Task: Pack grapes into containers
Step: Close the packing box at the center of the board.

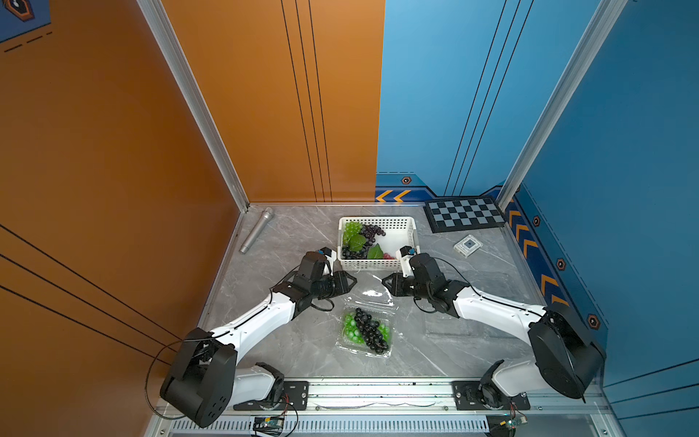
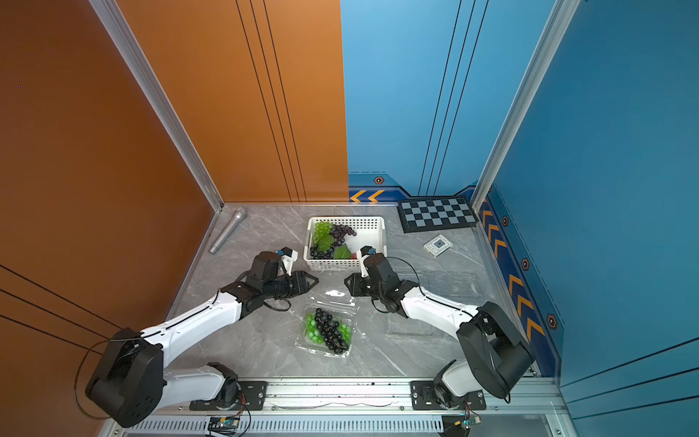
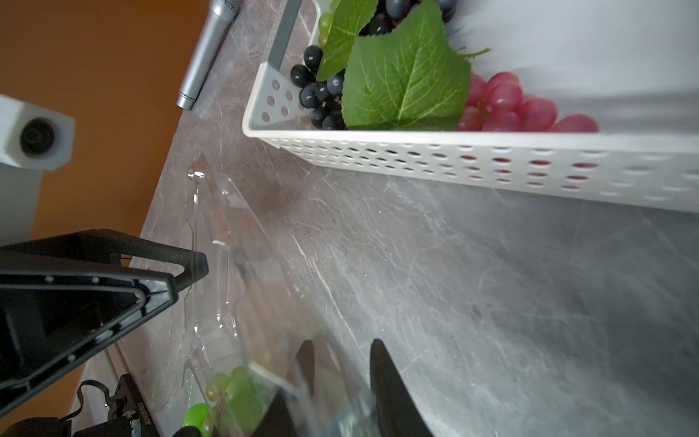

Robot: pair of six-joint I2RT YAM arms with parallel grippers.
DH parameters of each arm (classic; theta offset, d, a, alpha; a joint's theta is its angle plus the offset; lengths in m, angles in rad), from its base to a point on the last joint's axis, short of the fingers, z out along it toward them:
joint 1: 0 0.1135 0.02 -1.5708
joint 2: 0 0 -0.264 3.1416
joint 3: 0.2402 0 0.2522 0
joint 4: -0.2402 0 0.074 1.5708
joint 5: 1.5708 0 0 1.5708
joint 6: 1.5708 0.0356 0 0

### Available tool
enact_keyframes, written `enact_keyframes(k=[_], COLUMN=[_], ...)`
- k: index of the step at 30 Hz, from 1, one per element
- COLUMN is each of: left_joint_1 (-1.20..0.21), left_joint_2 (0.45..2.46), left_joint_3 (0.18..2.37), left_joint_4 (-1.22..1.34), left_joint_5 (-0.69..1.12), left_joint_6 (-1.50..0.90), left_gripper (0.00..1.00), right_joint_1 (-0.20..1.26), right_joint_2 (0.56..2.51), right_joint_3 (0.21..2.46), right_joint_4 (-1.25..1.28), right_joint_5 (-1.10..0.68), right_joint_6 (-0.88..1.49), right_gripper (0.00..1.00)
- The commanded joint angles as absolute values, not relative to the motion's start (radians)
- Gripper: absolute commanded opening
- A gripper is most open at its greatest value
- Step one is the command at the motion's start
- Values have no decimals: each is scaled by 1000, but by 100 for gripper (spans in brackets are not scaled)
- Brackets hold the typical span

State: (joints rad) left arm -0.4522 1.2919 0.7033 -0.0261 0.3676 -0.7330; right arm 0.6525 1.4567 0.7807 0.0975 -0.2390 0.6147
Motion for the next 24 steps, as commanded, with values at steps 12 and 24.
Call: enact_keyframes(k=[12, 24], left_joint_1=[-448, -412], left_joint_2=[1387, 1249], left_joint_3=[828, 856], left_joint_4=[17, -133], left_joint_5=[363, 337], left_joint_6=[-716, -678], left_gripper=[60, 63], right_joint_1=[550, 549], right_joint_2=[1480, 1395], right_joint_3=[802, 804], right_joint_4=[170, 140], right_joint_5=[-394, -502], right_joint_6=[535, 519], right_gripper=[60, 63])
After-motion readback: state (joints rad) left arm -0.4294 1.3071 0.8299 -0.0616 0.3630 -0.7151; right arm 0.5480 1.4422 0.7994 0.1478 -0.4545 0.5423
